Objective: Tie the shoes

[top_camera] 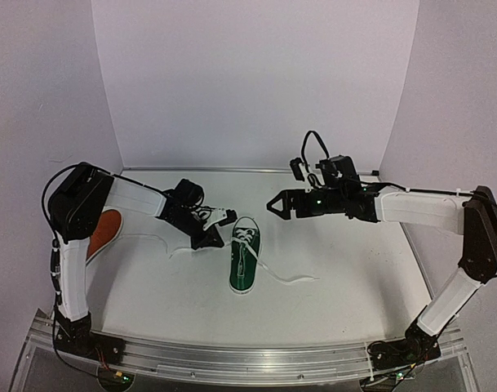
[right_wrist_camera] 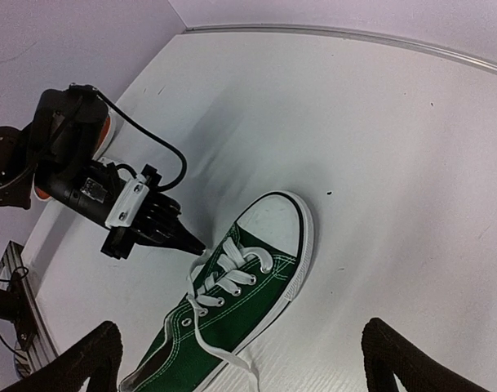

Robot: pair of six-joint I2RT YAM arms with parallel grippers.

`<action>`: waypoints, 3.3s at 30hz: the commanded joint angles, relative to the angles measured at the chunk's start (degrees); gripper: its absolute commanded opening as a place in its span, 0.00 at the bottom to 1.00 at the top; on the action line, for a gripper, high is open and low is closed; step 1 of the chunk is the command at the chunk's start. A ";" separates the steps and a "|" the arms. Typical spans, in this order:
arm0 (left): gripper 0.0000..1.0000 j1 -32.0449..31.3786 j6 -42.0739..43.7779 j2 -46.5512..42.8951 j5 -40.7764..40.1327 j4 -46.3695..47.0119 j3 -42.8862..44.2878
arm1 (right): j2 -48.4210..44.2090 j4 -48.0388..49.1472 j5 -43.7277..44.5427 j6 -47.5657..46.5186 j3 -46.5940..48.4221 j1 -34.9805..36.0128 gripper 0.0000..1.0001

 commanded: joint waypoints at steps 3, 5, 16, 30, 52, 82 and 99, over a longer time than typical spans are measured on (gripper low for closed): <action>0.00 -0.78 -3.34 -9.48 0.59 6.56 -4.50 | 1.35 1.28 -2.44 0.40 1.20 -0.26 0.98; 0.00 -0.79 -4.01 -10.80 0.73 7.74 -5.76 | 1.77 1.29 -3.04 0.40 1.39 -0.25 0.98; 0.00 -1.19 -7.58 -17.38 2.67 14.88 -10.05 | 4.27 1.59 -9.85 -0.49 2.75 -0.23 0.87; 0.00 -4.01 -9.49 -17.51 3.11 17.79 -10.29 | 15.69 10.07 -16.85 5.10 6.92 3.31 0.59; 0.00 -4.40 -9.29 -17.78 2.66 17.86 -10.46 | 21.48 12.37 -16.96 6.74 10.93 5.63 0.25; 0.51 -4.31 -13.49 -17.64 0.78 27.99 -15.65 | 14.30 7.52 -10.11 5.15 9.09 5.54 0.00; 0.46 -5.47 -20.79 -10.49 5.64 38.55 -13.80 | 13.00 4.99 -8.63 4.36 8.14 5.54 0.00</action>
